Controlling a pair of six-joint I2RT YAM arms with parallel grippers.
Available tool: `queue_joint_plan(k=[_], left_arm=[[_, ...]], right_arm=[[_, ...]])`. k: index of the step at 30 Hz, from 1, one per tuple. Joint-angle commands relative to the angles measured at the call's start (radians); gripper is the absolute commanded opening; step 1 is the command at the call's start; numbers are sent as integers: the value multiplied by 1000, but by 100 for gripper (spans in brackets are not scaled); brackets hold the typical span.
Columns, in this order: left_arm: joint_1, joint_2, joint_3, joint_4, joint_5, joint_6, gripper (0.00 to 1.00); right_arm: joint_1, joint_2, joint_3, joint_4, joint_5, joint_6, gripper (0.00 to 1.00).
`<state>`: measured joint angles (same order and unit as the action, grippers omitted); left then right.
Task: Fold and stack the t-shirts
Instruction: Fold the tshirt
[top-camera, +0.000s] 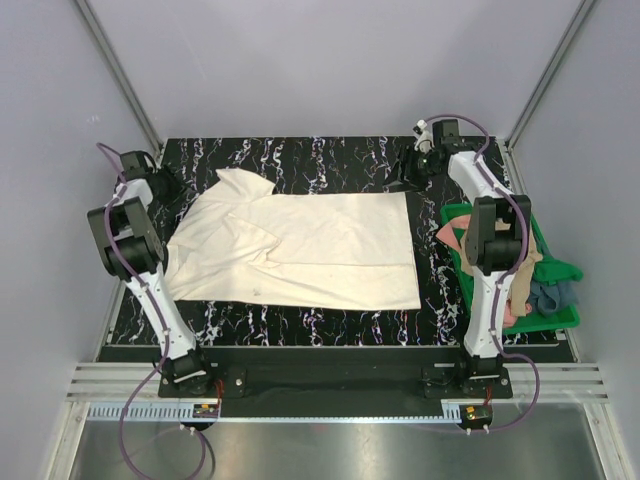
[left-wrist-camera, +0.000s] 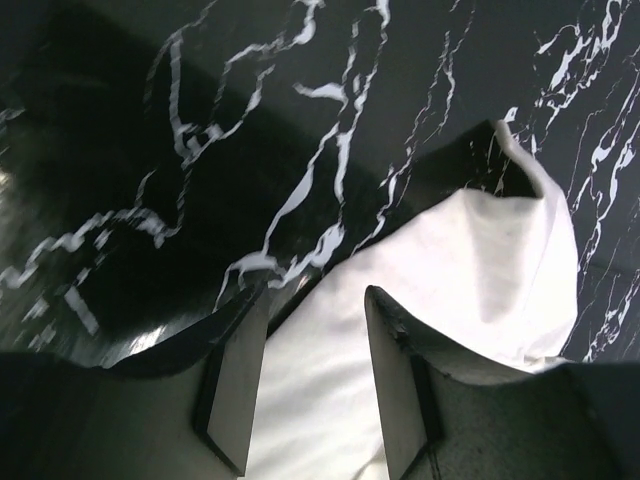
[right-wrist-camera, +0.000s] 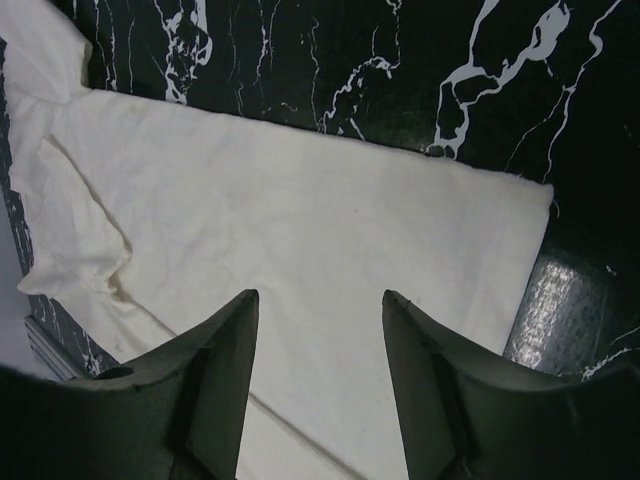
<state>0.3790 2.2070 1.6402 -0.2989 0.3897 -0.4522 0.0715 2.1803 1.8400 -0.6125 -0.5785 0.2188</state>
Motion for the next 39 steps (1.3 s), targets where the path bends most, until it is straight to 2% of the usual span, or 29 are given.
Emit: queue_joint_plan(k=[1, 10, 15, 25, 26, 33, 39], left_arm=[[-22, 78, 139, -47, 61, 37, 47], [-37, 126, 205, -92, 43, 55, 46], [-60, 112, 193, -134, -32, 81, 44], [-63, 117, 179, -138, -23, 99, 28], [-63, 118, 184, -138, -19, 99, 23], [-63, 128, 213, -138, 11, 125, 6], [-63, 126, 219, -138, 23, 122, 0]], right_arm=[[-9, 78, 134, -116, -5, -91, 60], [-29, 214, 287, -193, 8, -165, 60], [-33, 302, 376, -265, 43, -193, 60], [-42, 343, 452, -277, 133, -213, 59], [-42, 348, 455, -279, 138, -240, 59], [-47, 383, 493, -291, 118, -268, 59], [-52, 400, 528, -322, 101, -309, 59]])
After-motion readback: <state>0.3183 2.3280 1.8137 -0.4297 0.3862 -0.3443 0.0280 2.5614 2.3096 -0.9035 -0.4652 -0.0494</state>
